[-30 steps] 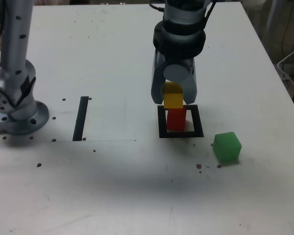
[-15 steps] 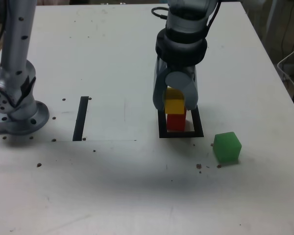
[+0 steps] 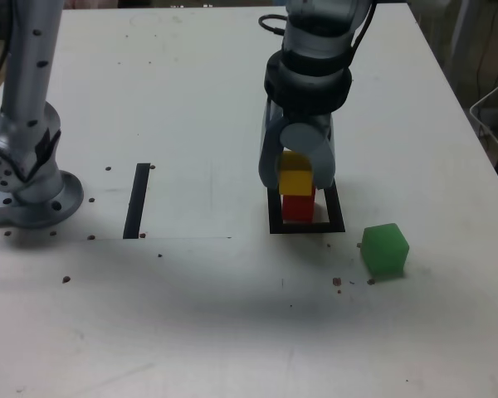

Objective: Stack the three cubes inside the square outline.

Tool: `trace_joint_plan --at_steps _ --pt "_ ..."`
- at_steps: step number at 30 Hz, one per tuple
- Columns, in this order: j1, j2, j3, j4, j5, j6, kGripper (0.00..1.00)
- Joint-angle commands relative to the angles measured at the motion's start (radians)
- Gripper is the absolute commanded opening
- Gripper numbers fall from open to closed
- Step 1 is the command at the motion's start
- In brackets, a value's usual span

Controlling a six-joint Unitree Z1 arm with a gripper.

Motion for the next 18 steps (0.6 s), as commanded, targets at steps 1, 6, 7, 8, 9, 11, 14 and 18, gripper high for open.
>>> trace_joint_plan --at_steps 1,6,7,8,9,11,14,18 --pt "-0.002 0.004 -0.006 -0.001 -0.002 0.003 0.27" --pt "-0.002 0.002 -0.007 0.001 -0.002 0.005 0.40" --pt "-0.001 0.002 -0.006 0.001 -0.001 0.005 0.42" --pt "-0.001 0.002 -0.005 0.002 -0.001 0.006 0.44" --pt "0.000 0.002 -0.004 0.002 0.000 0.007 0.45" --pt "0.002 0.001 -0.003 0.003 0.002 0.010 0.46" --pt "0.004 0.001 -0.001 0.002 0.004 0.015 0.53" --pt "0.005 0.001 0.001 -0.001 0.005 0.026 0.71"
